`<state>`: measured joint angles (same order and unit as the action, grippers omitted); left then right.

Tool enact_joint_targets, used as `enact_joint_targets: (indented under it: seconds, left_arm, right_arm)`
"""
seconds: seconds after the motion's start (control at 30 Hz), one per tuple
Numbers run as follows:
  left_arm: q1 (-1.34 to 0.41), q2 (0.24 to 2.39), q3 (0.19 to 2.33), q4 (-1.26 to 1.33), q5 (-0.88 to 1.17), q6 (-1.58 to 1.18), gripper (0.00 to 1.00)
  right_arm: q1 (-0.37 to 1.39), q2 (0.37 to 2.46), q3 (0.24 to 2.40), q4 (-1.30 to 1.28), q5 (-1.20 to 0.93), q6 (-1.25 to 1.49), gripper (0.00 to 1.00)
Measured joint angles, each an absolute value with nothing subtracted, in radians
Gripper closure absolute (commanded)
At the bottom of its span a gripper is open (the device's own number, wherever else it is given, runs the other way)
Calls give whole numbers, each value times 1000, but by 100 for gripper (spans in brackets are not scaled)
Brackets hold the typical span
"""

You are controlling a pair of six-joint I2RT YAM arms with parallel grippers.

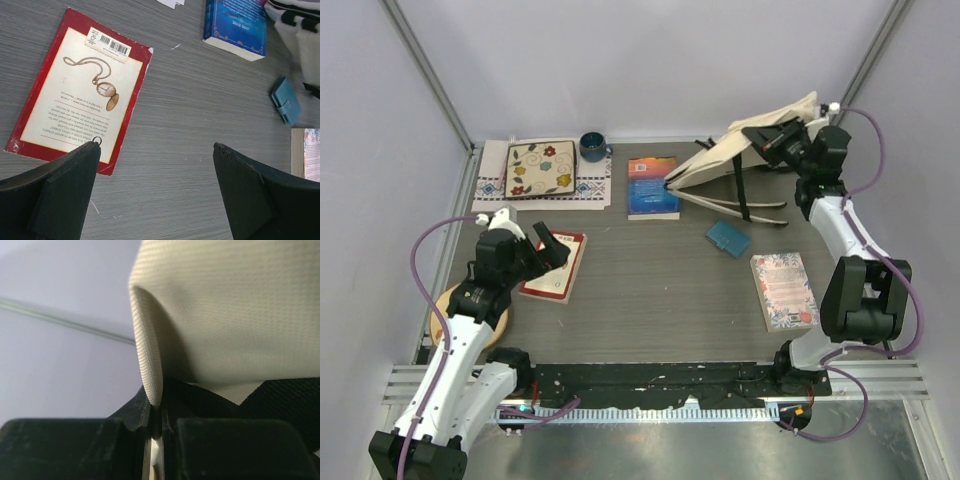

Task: Pack the student bag
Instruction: Place the student bag at the center of the board.

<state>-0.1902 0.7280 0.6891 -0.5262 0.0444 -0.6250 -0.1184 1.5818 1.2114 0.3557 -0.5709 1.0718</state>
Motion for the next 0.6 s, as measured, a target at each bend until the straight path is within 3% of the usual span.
enact_joint_targets:
  seconds: [0.2, 0.6]
  left_arm:
    - [-190, 728, 699, -518, 73, -633, 0]
    - [-190, 733, 733, -447, 159, -697, 0]
  right_arm:
    - [-8, 1455, 1050, 441, -599, 1074, 99]
    - [38, 1102, 629, 588, -653, 1142, 99]
